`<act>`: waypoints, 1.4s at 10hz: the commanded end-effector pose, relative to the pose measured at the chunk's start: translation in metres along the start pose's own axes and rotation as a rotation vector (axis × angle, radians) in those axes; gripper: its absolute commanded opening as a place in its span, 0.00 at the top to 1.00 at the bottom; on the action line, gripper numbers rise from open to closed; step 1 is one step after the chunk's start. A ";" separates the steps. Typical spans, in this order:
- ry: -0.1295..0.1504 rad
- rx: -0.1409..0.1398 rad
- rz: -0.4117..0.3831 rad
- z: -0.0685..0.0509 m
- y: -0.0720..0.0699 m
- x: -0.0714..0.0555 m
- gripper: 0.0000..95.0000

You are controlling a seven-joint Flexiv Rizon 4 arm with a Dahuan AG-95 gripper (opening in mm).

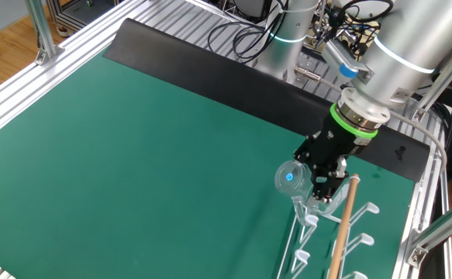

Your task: Put the cup on the cup rack

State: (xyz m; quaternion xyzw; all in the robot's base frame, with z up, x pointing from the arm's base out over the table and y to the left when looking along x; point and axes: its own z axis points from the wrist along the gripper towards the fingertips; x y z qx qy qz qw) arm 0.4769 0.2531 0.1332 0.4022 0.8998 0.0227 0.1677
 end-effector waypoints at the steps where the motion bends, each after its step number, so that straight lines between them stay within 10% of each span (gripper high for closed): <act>1: -0.006 -0.002 0.002 0.000 0.000 0.002 1.00; 3: -0.009 -0.001 0.003 0.001 0.000 0.002 1.00; 4: -0.011 0.001 0.002 0.001 0.000 0.002 0.80; 10: -0.014 0.007 0.006 0.001 0.001 0.002 0.80; 11: -0.016 0.009 0.005 0.001 0.001 0.002 0.60; 14: -0.016 0.014 -0.003 0.001 0.001 0.002 0.60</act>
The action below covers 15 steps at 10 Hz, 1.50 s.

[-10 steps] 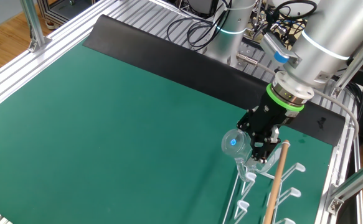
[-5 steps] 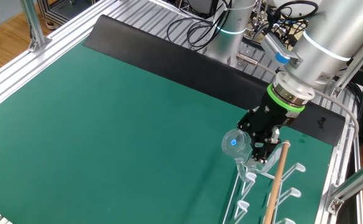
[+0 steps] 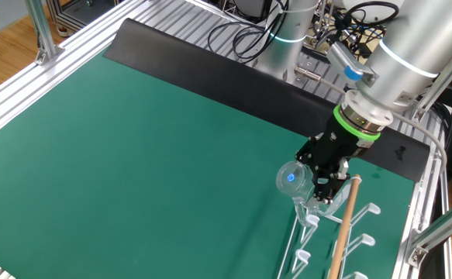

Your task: Put the cup on the cup rack

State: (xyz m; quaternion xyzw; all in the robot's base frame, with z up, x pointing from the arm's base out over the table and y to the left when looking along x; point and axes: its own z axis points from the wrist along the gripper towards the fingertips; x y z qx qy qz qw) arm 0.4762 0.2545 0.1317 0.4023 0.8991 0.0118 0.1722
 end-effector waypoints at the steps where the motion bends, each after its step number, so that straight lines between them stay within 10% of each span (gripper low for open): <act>1: 0.001 -0.002 0.001 0.000 0.000 0.001 0.60; 5: 0.001 -0.002 0.000 0.000 0.000 0.001 0.60; 6: 0.001 -0.002 0.000 0.000 0.000 0.001 0.40; 11: 0.002 -0.001 0.000 0.000 0.001 0.001 0.40; 12: 0.002 -0.001 0.001 0.000 0.001 0.001 0.20; 15: 0.002 -0.001 0.003 0.000 0.001 0.001 0.20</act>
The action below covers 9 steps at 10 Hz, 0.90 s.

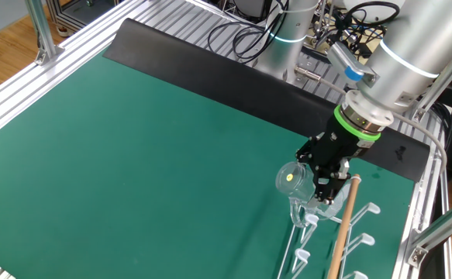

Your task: Put the cup on the cup rack

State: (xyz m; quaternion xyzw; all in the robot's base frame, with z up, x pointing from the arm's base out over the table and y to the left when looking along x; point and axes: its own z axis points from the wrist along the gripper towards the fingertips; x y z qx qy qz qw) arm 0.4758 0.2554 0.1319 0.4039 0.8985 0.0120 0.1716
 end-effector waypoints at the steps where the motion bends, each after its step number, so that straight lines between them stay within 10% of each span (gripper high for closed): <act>1: 0.001 -0.002 0.000 0.000 0.000 0.000 0.20; 9: 0.007 0.009 -0.019 -0.011 0.001 0.010 0.20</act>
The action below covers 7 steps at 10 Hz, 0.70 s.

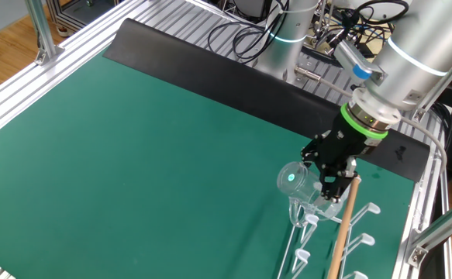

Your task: Put the cup on the cup rack

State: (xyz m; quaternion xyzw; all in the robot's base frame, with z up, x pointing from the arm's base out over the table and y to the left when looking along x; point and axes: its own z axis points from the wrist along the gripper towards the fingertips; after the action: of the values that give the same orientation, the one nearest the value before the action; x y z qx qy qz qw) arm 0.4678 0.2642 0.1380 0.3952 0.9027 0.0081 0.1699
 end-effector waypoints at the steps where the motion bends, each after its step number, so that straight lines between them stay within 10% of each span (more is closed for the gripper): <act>1: 0.010 0.001 0.002 -0.002 0.000 0.002 0.20; 7: 0.068 0.000 -0.006 -0.014 -0.003 0.006 0.20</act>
State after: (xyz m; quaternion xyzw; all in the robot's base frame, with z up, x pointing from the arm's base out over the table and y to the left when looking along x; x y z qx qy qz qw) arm 0.4566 0.2678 0.1501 0.3920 0.9091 0.0239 0.1394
